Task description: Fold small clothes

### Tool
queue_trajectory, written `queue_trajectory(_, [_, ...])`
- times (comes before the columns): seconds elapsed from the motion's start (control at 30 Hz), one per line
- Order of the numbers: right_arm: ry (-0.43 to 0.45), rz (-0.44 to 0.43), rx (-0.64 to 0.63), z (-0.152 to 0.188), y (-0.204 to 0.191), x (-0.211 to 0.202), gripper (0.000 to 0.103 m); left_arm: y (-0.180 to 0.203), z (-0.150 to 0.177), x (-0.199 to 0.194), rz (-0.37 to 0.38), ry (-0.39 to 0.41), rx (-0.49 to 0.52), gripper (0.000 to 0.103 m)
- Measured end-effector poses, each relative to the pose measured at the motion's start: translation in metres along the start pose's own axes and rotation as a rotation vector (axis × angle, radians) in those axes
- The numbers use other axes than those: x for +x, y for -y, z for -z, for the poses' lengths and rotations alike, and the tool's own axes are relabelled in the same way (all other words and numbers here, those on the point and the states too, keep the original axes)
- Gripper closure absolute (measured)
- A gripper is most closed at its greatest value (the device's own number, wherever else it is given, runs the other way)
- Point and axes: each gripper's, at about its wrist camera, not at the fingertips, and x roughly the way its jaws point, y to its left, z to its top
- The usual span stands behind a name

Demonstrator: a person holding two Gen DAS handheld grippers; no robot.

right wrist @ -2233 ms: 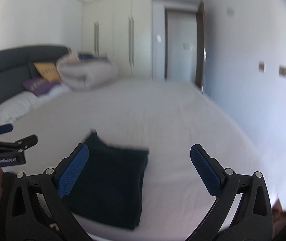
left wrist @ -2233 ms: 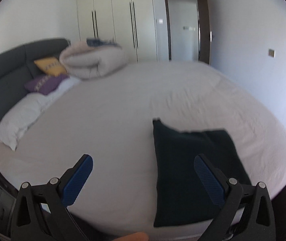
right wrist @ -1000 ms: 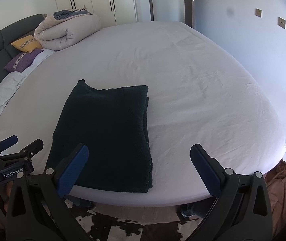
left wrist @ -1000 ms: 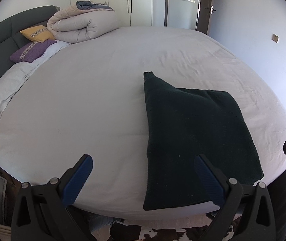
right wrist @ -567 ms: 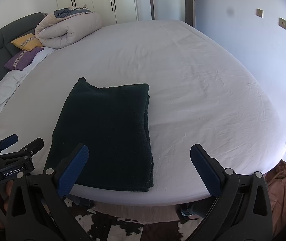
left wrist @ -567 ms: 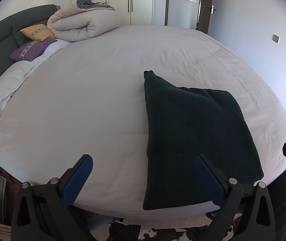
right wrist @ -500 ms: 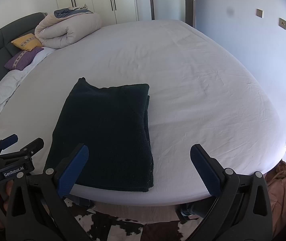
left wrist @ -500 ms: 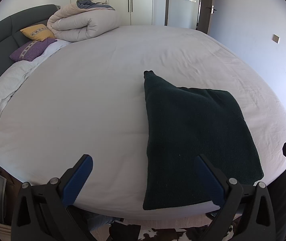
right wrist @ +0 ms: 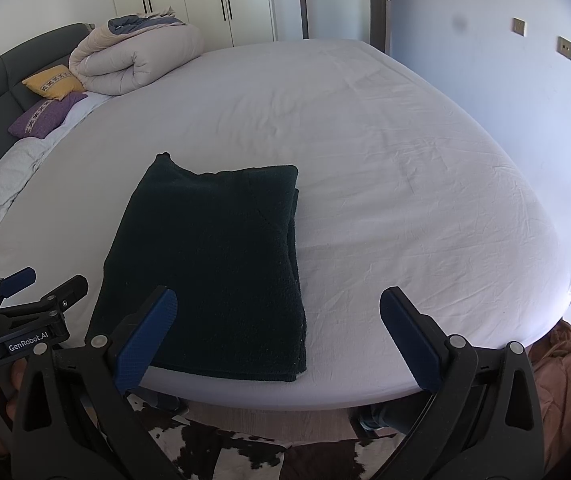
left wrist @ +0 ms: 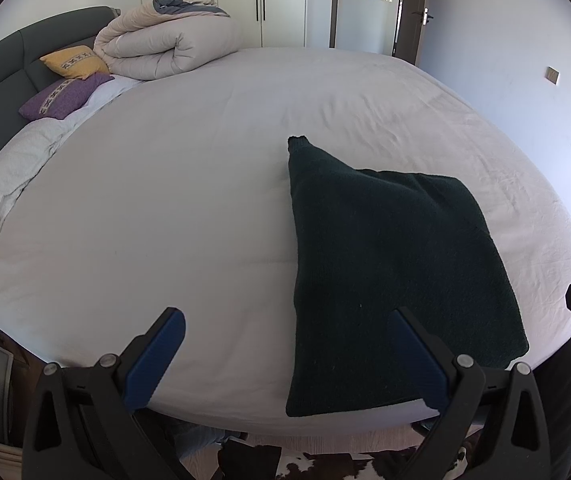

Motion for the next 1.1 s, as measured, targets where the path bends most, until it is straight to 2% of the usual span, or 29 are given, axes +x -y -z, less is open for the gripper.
queue_trajectory(1.1, [-0.003,0.004,0.0,-0.0003,-0.0016,0.0027,0.0,0.0012,0.0027,0.0022,0.001,-0.008,0.004,0.0])
